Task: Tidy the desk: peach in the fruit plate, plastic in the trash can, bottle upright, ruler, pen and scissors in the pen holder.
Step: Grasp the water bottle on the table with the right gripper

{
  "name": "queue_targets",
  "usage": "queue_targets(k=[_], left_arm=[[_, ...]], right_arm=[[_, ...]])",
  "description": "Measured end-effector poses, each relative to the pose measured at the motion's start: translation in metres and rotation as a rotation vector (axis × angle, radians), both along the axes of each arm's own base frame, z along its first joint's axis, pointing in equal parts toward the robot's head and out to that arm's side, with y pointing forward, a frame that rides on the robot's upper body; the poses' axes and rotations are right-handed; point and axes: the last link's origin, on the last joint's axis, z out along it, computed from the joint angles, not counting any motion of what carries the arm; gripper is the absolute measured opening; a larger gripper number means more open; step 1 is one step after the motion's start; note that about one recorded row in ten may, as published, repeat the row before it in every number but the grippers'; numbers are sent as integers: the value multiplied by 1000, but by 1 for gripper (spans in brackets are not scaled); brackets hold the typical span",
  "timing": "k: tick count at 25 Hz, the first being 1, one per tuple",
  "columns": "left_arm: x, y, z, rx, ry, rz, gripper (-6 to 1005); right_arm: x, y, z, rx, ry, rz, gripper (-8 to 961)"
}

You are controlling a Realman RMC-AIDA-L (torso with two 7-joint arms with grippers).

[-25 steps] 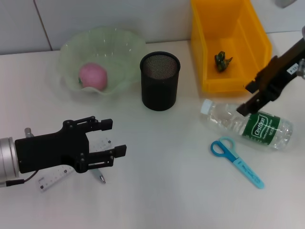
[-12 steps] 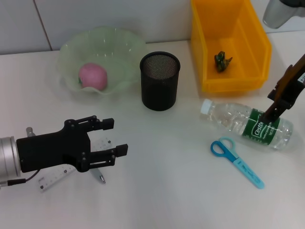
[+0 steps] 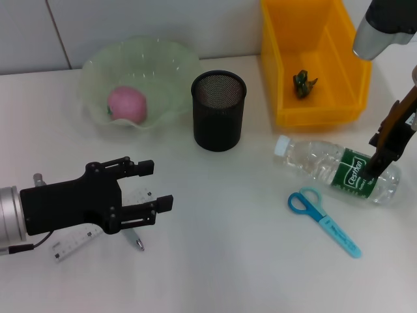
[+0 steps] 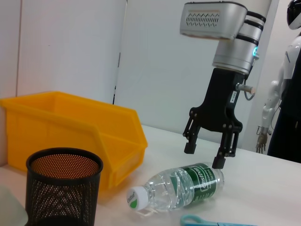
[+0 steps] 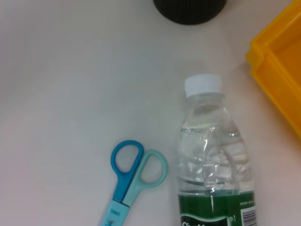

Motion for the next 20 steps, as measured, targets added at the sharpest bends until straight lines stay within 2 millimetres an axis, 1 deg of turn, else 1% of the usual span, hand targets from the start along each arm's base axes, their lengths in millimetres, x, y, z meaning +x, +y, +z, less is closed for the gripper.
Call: queue_targets(k=[7,12,15,17,20], left_arm=[[0,-1,0,-1,-1,1,742],[0,-1,0,-1,0,1,741],[0,0,0,-1,0,1,741],[0,0,0,-1,0,0,741],[0,0,0,-1,0,0,740]], right_arm=[[8,-1,-9,-1,-24,11,768],[11,-2,-9,6,-26,12,768],[8,-1,-5,20,-18,22,769],[2,-1,-3,41,5,49,769],[-7,-2,-1,67,93,105,769]])
